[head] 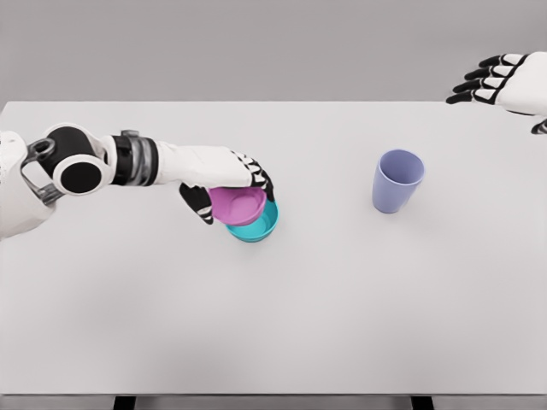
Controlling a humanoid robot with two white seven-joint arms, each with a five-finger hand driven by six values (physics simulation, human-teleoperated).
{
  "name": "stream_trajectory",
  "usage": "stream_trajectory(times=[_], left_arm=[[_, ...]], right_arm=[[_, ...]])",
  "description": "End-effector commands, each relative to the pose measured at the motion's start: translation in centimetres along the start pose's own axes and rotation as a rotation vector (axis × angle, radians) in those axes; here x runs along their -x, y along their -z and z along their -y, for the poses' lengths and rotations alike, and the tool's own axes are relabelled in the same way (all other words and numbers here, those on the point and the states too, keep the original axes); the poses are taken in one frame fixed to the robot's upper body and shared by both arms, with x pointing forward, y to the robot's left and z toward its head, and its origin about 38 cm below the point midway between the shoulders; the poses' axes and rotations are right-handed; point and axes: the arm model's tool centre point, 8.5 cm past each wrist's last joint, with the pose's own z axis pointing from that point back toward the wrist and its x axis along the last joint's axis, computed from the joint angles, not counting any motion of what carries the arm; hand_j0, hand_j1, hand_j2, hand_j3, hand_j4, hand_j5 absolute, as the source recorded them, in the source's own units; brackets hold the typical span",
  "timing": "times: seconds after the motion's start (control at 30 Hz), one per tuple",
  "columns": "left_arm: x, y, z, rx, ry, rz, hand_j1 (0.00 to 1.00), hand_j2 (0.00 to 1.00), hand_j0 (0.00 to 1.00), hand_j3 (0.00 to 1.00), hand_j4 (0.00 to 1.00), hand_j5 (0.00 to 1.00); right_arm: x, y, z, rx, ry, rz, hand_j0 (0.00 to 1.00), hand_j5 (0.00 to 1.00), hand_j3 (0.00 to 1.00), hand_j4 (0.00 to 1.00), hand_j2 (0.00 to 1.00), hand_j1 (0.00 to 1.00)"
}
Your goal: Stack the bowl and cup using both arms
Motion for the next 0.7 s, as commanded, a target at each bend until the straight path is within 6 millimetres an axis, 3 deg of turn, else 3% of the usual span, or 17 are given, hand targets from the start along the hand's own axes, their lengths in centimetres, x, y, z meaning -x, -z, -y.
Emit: stream_trajectory(times=[0.0, 0.17, 0.2, 0.27, 0.3, 0.4, 0.53, 0.6, 0.67], left_arm=[[-0.3, 0.4, 0.0, 0.001, 0.001, 0.007, 0.74, 0.74, 0.74, 0.74, 0.74, 0.74], [-0.3, 1.0, 0.0, 0.004, 0.005, 0.007, 0.74, 0.74, 0.74, 0.74, 0.74, 0.74], [-0.2, 1.0, 0.0, 0.004, 0.003, 0.006, 0.74, 0.74, 0.74, 0.74, 0.74, 0.74], [0.0, 1.1, 0.2, 0.006, -0.001, 0.003, 0.74, 0.74, 0.74, 0.74, 0.74, 0.74], [0.0, 1.2, 0.3, 0.008, 0.001, 0.001, 0.75, 0.75, 0.75, 0.75, 0.75, 0.75], [-0.1, 1.4, 0.3, 0.008, 0.0, 0.004, 0.76, 0.76, 0.76, 0.76, 0.76, 0.76], [-0.1, 1.5, 0.2, 0.007, 0.001, 0.006, 0.77, 0.77, 0.77, 0.77, 0.77, 0.77], [-0.3, 1.6, 0.1, 0.006, 0.004, 0.011, 0.77, 0.77, 0.77, 0.77, 0.77, 0.77], [-0.4, 1.7, 0.2, 0.007, 0.007, 0.011, 0.78, 0.78, 0.78, 0.78, 0.78, 0.78]], right_arm=[[0.1, -0.4, -0.3, -0.029, 0.0, -0.007, 1.0, 1.0, 1.0, 1.0, 1.0, 1.0], [0.6, -1.3, 2.0, 0.099, 0.074, 0.018, 1.0, 1.0, 1.0, 1.0, 1.0, 1.0], [0.0, -0.4, 2.2, 0.111, 0.069, 0.04, 1.0, 1.0, 1.0, 1.0, 1.0, 1.0], [0.4, -1.2, 3.2, 0.136, 0.055, 0.023, 1.0, 1.0, 1.0, 1.0, 1.0, 1.0], [0.2, -2.1, 4.8, 0.181, 0.024, 0.014, 1.0, 1.0, 1.0, 1.0, 1.0, 1.0], [0.1, -2.2, 5.5, 0.2, 0.01, 0.014, 1.0, 1.0, 1.0, 1.0, 1.0, 1.0], [-0.7, -0.4, 5.4, 0.215, 0.017, 0.051, 1.0, 1.0, 1.0, 1.0, 1.0, 1.0], [-2.0, 1.5, 4.9, 0.199, 0.025, 0.106, 1.0, 1.0, 1.0, 1.0, 1.0, 1.0], [-1.4, 2.3, 4.1, 0.192, 0.062, 0.104, 1.0, 1.0, 1.0, 1.0, 1.0, 1.0]])
